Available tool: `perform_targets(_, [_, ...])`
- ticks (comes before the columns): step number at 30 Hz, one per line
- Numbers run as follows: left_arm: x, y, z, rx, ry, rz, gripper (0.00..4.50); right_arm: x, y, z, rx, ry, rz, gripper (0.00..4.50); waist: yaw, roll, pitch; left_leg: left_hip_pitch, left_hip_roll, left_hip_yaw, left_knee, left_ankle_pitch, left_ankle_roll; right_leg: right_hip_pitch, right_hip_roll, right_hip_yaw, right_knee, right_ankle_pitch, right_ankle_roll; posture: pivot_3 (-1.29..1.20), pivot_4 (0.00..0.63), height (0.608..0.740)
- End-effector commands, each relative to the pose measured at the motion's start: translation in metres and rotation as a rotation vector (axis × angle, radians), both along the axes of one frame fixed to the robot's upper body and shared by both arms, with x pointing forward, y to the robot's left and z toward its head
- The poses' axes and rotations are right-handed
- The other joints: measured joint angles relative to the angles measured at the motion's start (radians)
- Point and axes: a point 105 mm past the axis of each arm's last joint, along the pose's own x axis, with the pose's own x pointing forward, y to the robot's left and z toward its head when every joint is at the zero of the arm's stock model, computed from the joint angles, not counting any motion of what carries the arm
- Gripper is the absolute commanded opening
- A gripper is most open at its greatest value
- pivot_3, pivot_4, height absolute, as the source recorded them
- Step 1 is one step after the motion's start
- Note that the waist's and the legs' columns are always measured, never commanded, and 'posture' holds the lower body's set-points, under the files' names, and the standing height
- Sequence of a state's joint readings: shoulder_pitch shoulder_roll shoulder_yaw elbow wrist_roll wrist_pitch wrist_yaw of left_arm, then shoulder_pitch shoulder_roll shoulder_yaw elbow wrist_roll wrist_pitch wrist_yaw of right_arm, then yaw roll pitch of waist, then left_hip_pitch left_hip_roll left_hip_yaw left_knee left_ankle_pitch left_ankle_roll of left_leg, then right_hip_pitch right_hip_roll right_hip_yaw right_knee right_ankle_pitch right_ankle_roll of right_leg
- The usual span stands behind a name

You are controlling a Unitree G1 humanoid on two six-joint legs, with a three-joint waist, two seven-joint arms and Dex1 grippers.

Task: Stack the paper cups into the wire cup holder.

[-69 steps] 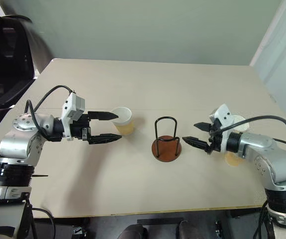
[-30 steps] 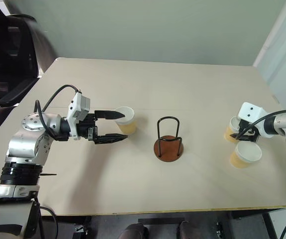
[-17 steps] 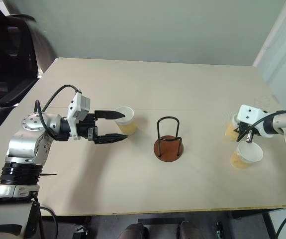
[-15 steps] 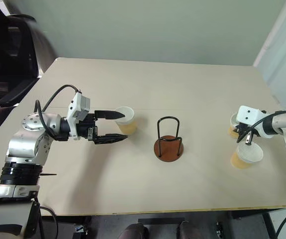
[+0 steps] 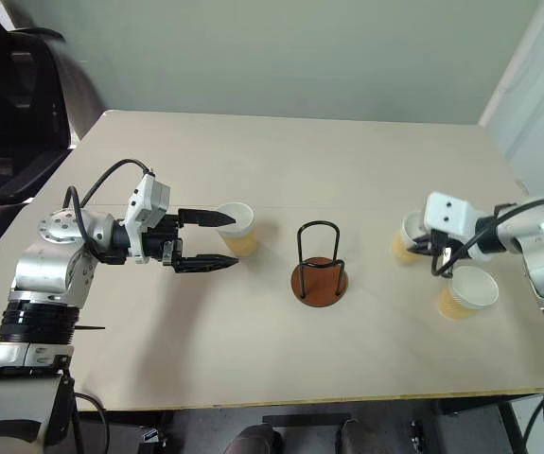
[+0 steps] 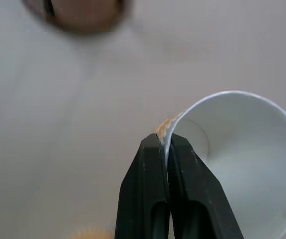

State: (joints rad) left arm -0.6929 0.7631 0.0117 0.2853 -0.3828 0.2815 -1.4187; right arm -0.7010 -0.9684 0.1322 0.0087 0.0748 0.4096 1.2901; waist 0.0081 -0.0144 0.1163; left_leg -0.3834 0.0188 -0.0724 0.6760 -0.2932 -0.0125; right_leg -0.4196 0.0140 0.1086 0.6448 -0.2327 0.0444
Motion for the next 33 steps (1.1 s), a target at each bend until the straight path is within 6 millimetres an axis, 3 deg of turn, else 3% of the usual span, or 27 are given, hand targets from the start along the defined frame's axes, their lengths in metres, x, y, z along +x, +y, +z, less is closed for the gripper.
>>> perform_targets(1, [0.002,-0.004,0.009,0.014,-0.035,-0.028,4.5,-0.006,0.017,0.044,0.062,-0.113,0.031,0.07,-0.001,0.0,0.0,0.0,0.0,0.0,0.0,0.0,0.0,0.0,0.0,0.0,0.0,0.0,0.0,0.0,0.15,0.74])
perform_targets(4, [0.005,-0.008,0.008,0.012,-0.033,-0.047,4.5,-0.013,0.032,0.07,0.097,-0.16,0.061,0.07,0.001,0.0,0.0,0.0,0.0,0.0,0.0,0.0,0.0,0.0,0.0,0.0,0.0,0.0,0.0,0.0,0.15,0.74])
perform_targets(13, [0.01,-0.015,0.005,0.021,-0.019,-0.09,4.5,-0.039,0.072,0.093,0.214,-0.118,0.144,0.07,0.001,0.0,0.0,-0.001,0.0,0.0,0.0,0.0,0.0,-0.001,0.0,0.0,-0.002,0.0,0.0,0.0,0.15,0.74])
perform_targets(27, [0.014,-0.024,0.018,0.075,-0.042,-0.21,4.5,-0.054,0.082,0.068,0.226,0.02,0.172,0.07,0.003,0.0,0.0,-0.003,0.0,-0.001,0.001,0.0,0.001,-0.002,0.0,0.0,-0.001,0.0,0.0,0.0,0.15,0.74])
perform_targets(33, [0.015,-0.024,0.017,0.079,-0.043,-0.211,4.5,-0.057,0.087,0.068,0.234,0.022,0.188,0.07,0.002,0.0,0.0,-0.004,0.0,-0.001,0.001,0.0,0.001,-0.004,0.0,0.0,-0.001,0.0,0.001,0.0,0.15,0.74])
